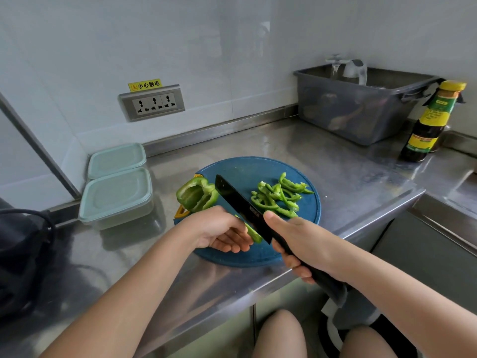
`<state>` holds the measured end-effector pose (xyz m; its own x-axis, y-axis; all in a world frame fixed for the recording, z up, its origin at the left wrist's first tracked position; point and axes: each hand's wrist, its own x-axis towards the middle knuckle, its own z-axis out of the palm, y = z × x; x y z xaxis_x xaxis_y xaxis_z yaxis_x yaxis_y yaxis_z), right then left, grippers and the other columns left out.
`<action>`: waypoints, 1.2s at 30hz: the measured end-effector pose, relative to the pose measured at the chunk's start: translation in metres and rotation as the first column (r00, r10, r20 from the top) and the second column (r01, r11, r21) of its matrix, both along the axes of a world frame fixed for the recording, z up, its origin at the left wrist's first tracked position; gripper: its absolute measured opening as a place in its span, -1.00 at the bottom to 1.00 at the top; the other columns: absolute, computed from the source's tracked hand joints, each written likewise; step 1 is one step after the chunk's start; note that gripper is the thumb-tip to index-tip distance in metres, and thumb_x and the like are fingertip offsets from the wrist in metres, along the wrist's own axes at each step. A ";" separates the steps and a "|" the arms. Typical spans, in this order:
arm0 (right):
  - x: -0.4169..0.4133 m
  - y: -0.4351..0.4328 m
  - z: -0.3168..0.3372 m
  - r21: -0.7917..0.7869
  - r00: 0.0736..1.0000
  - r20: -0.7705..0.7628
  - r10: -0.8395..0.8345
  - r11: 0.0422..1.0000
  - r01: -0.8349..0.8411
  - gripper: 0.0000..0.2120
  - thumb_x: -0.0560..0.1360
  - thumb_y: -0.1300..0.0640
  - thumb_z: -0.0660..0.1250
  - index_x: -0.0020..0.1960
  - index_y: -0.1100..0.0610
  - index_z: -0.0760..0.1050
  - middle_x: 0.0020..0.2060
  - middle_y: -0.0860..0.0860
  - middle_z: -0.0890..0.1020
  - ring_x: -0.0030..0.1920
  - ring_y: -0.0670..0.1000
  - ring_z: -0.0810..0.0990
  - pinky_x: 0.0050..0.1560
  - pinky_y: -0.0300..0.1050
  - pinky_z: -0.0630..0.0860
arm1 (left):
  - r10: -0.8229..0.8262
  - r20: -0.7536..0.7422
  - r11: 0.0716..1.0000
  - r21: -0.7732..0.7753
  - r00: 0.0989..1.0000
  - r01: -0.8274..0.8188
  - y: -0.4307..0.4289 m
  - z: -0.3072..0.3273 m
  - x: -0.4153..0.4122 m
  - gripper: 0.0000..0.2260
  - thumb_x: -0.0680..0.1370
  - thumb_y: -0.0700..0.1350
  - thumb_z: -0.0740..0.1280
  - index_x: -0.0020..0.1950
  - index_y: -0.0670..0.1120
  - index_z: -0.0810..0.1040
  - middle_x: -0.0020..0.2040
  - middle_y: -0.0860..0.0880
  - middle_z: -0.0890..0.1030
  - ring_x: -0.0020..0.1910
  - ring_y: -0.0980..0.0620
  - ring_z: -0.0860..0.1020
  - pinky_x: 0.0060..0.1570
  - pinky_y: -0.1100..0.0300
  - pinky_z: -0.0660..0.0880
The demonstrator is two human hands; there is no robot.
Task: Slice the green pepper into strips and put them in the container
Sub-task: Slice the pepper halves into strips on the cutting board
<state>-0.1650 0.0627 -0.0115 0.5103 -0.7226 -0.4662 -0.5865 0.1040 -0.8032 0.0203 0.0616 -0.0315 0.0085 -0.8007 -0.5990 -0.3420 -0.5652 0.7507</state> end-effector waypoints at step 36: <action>-0.007 0.018 -0.021 -0.079 0.997 -0.054 -0.056 0.996 0.052 -0.46 0.55 -0.29 0.01 -0.29 0.17 0.26 -0.57 0.04 0.28 -0.66 0.03 0.21 -0.61 -0.26 0.24 | 0.002 -0.005 0.998 0.062 1.000 -0.002 -0.007 0.002 -0.002 -0.75 0.56 -0.25 0.20 -0.23 -0.27 0.61 -0.43 -0.15 0.63 -0.60 0.08 0.52 -0.62 0.35 0.40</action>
